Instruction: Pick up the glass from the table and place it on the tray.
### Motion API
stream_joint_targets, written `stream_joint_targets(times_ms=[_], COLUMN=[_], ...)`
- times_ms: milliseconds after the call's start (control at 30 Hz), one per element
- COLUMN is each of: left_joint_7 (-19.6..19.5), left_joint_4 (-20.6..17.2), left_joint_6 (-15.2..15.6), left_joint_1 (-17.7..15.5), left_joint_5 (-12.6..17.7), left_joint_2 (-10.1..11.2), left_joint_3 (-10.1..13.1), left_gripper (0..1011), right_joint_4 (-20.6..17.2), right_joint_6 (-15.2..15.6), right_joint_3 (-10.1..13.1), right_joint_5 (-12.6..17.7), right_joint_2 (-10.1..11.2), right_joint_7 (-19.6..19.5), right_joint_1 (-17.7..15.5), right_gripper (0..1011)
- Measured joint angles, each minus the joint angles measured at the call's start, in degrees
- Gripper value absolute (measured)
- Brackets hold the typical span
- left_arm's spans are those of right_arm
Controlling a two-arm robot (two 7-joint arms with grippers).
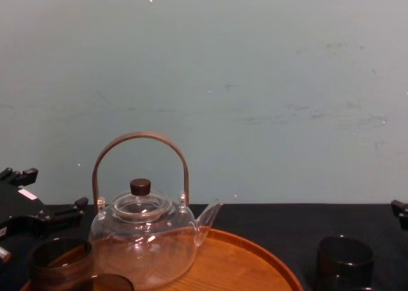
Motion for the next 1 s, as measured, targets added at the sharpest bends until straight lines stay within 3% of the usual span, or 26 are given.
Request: stream_joint_targets(times_ms=[233,400,1000], left_joint_7=[0.0,0.0,0.0], left_joint_4=[0.0,0.0,0.0], left_joint_6=[0.0,0.0,0.0], left_joint_1=[0.0,0.0,0.0], left_joint_5=[0.0,0.0,0.0], left_joint_2=[0.0,0.0,0.0], left_joint_3=[0.0,0.0,0.0], left_gripper=[1001,1001,1001], right_joint_4=[0.0,-1.5,-16.1], right_joint_6=[0.0,1.0,2.8], right_joint_3=[0.0,0.3,5.5], right_joint_5=[0.0,0.5,5.6], right_joint_2=[0.0,0.8,7.8], right_joint_7=[0.1,3.3,10.0], right_joint_1=[0.0,-0.7,-13.4], right_gripper=[1002,1002,1003])
